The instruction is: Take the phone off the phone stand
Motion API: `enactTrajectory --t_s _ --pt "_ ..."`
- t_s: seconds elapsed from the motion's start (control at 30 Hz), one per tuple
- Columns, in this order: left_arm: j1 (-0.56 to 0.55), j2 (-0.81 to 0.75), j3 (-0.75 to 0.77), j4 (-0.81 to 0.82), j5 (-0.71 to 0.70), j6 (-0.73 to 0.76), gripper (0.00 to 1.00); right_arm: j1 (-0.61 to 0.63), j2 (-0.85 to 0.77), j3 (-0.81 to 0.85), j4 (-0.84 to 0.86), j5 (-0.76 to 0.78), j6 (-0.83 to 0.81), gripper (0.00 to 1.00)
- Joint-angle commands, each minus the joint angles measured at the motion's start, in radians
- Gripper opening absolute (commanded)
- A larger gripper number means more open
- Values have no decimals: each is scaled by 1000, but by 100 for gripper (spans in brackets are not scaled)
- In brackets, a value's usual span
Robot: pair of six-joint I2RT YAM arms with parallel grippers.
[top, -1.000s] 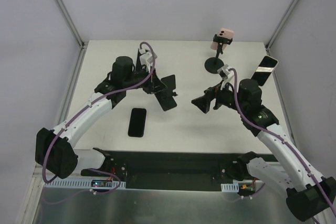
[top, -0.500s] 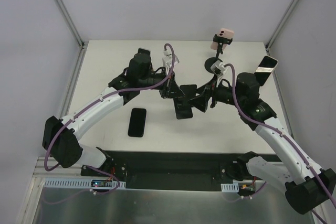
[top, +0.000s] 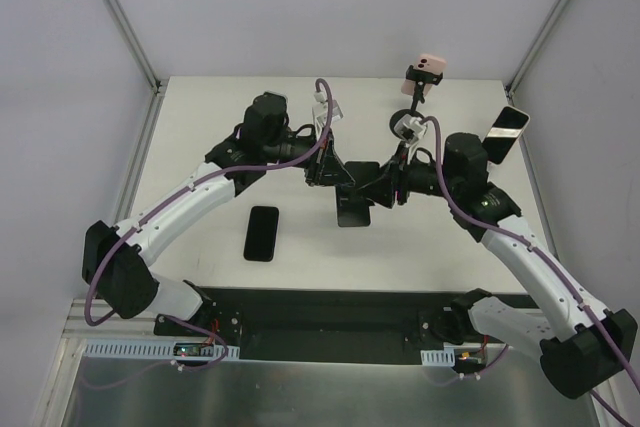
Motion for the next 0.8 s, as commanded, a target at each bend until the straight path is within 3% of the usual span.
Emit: enactTrajectory --t_s 0.0,0.17,0.23,0.33,0.37,0.5,0.6,0.77 --pt "-11 13 49 47 60 31 0 2 18 69 25 -98 -3 38" --pt "-11 34 74 38 95 45 0 -5 29 66 28 -108 3 1" --pt "-9 34 74 36 83 59 0 -14 25 63 28 -102 12 1" --pt "0 28 65 35 43 76 23 -40 5 44 26 -73 26 1" --pt "5 21 62 35 32 76 38 -52 -3 35 26 -63 30 1" --pt "61 -10 34 35 -53 68 65 -136 -61 -46 26 -3 55 1" --pt "115 -51 -12 10 -176 51 75 -228 -132 -101 26 71 67 1" --pt "216 -163 -141 1 -394 5 80 -415 -282 -233 22 229 107 1"
